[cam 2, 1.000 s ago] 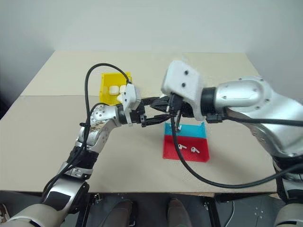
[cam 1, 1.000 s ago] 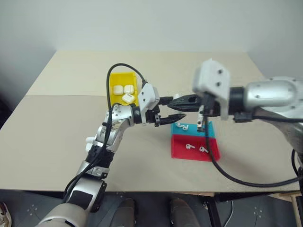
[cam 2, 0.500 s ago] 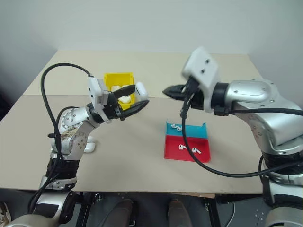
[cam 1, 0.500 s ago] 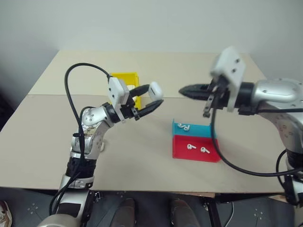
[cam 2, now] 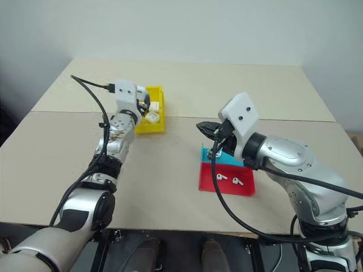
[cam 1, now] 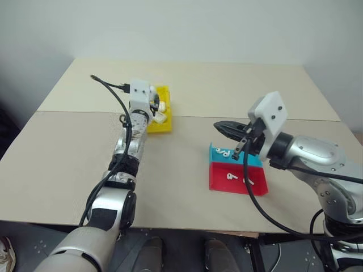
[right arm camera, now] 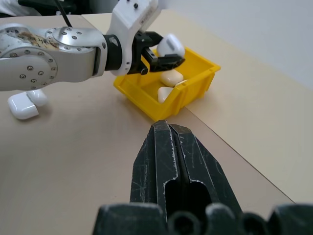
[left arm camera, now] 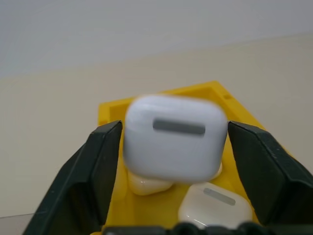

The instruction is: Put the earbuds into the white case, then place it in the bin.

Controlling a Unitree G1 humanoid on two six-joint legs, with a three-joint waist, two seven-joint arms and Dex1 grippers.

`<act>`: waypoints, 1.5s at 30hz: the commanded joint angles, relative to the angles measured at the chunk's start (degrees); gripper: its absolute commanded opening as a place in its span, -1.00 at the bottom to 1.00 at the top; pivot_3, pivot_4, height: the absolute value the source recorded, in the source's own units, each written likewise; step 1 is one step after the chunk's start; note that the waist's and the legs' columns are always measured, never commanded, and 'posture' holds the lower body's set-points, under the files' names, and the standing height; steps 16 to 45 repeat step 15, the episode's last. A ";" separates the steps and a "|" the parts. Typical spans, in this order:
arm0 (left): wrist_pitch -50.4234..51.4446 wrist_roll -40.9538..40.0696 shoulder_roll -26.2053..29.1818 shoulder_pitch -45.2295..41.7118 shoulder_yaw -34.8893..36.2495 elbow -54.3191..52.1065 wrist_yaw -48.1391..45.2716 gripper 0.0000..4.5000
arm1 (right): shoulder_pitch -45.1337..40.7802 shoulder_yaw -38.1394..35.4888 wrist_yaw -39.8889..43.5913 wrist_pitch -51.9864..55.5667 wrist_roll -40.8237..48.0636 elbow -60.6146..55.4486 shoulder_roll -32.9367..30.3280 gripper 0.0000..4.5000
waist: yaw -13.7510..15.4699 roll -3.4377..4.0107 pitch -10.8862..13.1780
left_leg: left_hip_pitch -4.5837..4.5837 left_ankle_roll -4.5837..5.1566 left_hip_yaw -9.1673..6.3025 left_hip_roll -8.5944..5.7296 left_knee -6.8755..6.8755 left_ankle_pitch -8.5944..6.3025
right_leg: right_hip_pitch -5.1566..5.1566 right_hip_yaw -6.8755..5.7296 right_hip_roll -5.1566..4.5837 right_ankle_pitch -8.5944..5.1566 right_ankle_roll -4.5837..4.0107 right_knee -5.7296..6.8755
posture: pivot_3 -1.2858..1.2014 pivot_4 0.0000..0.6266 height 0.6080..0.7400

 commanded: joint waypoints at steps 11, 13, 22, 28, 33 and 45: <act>16.68 -21.18 22.95 22.12 3.38 -49.87 -36.59 0.98 | 14.79 -3.83 3.12 -14.06 -6.00 -1.86 0.67 -1.00 | -2.45 0.02 -0.01 | 0.11 -0.02 -0.10 0.15 -0.16 0.00 | -0.06 0.16 0.05 -0.01 -0.05 0.16 | 0.03 -0.52 1.00; 22.18 -27.64 29.56 29.04 5.56 -60.85 -43.12 0.98 | 17.08 -4.05 4.26 -16.15 -6.50 -1.00 0.68 -1.00 | -2.60 0.02 -0.01 | 0.13 -0.03 -0.17 0.19 -0.16 0.01 | -0.02 0.15 0.03 -0.02 -0.05 0.33 | 0.03 -0.52 1.00; 28.12 -34.96 36.17 36.99 10.68 -70.94 -48.23 0.98 | 18.78 -5.00 5.58 -17.08 -5.89 -0.01 0.56 -1.00 | -2.74 0.02 -0.01 | 0.16 -0.04 -0.17 0.24 -0.10 0.01 | 0.00 0.14 -0.01 -0.03 -0.06 0.16 | 0.03 -0.52 1.00; 28.12 -34.96 36.17 36.99 10.68 -70.94 -48.23 0.98 | 18.78 -5.00 5.58 -17.08 -5.89 -0.01 0.56 -1.00 | -2.74 0.02 -0.01 | 0.16 -0.04 -0.17 0.24 -0.10 0.01 | 0.00 0.14 -0.01 -0.03 -0.06 0.16 | 0.03 -0.52 1.00; 28.12 -34.96 36.17 36.99 10.68 -70.94 -48.23 0.98 | 18.78 -5.00 5.58 -17.08 -5.89 -0.01 0.56 -1.00 | -2.74 0.02 -0.01 | 0.16 -0.04 -0.17 0.24 -0.10 0.01 | 0.00 0.14 -0.01 -0.03 -0.06 0.16 | 0.03 -0.52 1.00; 28.12 -34.96 36.17 36.99 10.68 -70.94 -48.23 0.98 | 18.78 -5.00 5.58 -17.08 -5.89 -0.01 0.56 -1.00 | -2.74 0.02 -0.01 | 0.16 -0.04 -0.17 0.24 -0.10 0.01 | 0.00 0.14 -0.01 -0.03 -0.06 0.16 | 0.03 -0.52 1.00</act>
